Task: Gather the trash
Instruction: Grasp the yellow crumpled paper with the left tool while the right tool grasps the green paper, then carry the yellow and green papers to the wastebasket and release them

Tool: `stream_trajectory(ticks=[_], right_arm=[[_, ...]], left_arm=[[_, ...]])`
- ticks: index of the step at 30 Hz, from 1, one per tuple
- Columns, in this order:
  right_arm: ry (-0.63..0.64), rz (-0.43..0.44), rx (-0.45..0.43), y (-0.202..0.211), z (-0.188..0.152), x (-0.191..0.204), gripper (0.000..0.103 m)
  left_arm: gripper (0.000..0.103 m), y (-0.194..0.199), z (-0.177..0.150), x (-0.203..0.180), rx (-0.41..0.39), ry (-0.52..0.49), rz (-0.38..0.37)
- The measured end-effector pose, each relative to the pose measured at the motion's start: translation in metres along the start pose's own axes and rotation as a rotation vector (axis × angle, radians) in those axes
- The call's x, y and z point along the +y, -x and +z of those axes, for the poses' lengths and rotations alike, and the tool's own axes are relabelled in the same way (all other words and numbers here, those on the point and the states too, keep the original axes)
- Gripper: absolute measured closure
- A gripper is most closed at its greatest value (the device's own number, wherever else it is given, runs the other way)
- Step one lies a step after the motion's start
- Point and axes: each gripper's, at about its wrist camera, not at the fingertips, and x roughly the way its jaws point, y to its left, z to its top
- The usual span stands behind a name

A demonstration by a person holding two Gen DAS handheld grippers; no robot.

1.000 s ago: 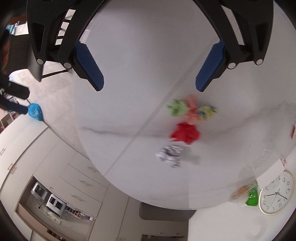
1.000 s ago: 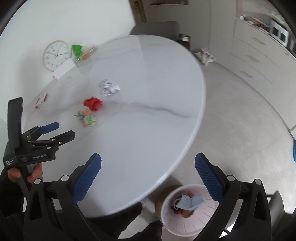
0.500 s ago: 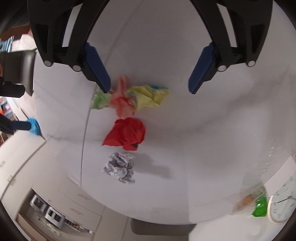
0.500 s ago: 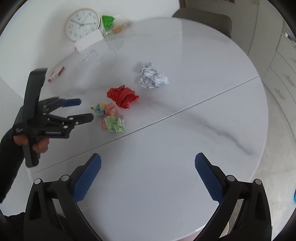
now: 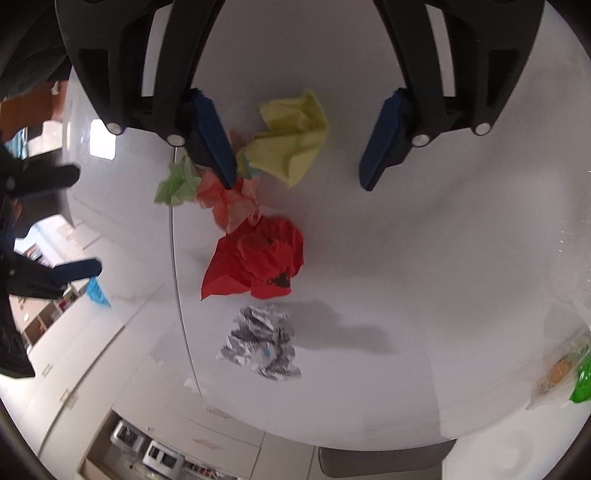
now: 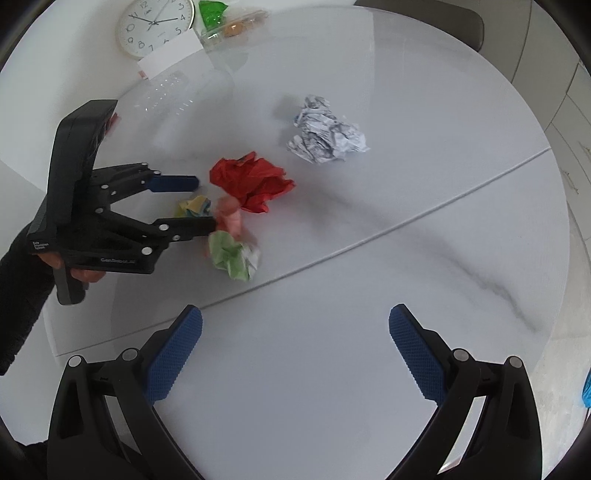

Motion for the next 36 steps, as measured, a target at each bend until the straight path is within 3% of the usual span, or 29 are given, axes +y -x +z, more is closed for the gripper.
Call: stream_trajectory(ticks=[6, 11, 20, 25, 33, 36], right_arm=[[0.036, 0.036, -0.02, -0.008, 0.009, 0.008, 0.003], [0.078, 0.064, -0.022, -0.016, 0.012, 0.019, 0.01], [0.117, 0.052, -0.058, -0.038, 0.022, 0.037, 0.023], [0.168, 0.004, -0.044, -0.052, 0.025, 0.048, 0.039], [0.23, -0.018, -0.029, -0.06, 0.024, 0.056, 0.063], [0.24, -0.004, -0.033, -0.056, 0.02, 0.055, 0.064]], left_arm=[[0.058, 0.003, -0.007, 0.003, -0.029, 0.046, -0.001], [0.064, 0.008, -0.015, 0.004, -0.053, 0.117, 0.016], [0.065, 0.023, -0.03, 0.011, -0.074, 0.291, 0.036], [0.065, 0.035, -0.04, 0.02, -0.087, 0.384, 0.046], [0.065, 0.042, -0.049, 0.016, -0.074, 0.405, 0.066], [0.065, 0.046, -0.051, 0.012, -0.074, 0.403, 0.068]])
